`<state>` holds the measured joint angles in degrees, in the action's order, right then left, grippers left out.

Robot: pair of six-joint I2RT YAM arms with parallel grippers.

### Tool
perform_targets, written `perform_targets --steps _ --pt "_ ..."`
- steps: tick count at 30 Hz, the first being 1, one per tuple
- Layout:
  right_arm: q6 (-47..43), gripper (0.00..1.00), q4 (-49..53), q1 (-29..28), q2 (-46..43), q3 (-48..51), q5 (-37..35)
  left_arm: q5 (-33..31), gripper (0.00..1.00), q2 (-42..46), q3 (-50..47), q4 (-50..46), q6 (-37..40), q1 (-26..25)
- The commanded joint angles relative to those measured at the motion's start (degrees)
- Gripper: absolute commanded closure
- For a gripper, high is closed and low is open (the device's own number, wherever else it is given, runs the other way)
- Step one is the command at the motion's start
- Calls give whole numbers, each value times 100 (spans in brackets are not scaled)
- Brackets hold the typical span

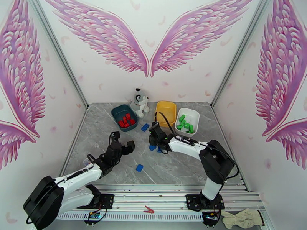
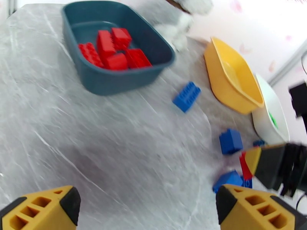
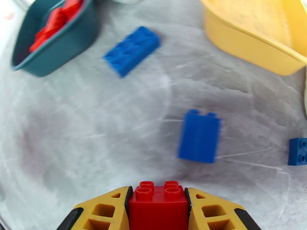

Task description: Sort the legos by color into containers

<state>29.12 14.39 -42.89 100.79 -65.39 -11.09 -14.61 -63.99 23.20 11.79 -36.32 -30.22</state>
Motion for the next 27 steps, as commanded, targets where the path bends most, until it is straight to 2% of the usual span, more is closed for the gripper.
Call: perform_targets --steps 1,8,13,19,23,27 --pt "-92 70 -116 -92 -22 -465 645 539 1 176 310 -314 71 519" --pt "82 70 -749 -88 737 -1525 1681 1324 1 23 458 -130 -168 1657" --pt "313 69 -947 67 1570 -2567 2023 1378 1 172 126 89 -383 1765" --pt "544 68 -775 253 2756 -4166 2387 1283 1 828 -329 -132 -449 1842" --pt "764 63 -557 392 3599 -5326 2657 1259 1 1378 -549 -379 -446 1896" --pt "788 44 69 501 4343 -6650 2894 1282 1 1559 -579 -626 -339 1923"
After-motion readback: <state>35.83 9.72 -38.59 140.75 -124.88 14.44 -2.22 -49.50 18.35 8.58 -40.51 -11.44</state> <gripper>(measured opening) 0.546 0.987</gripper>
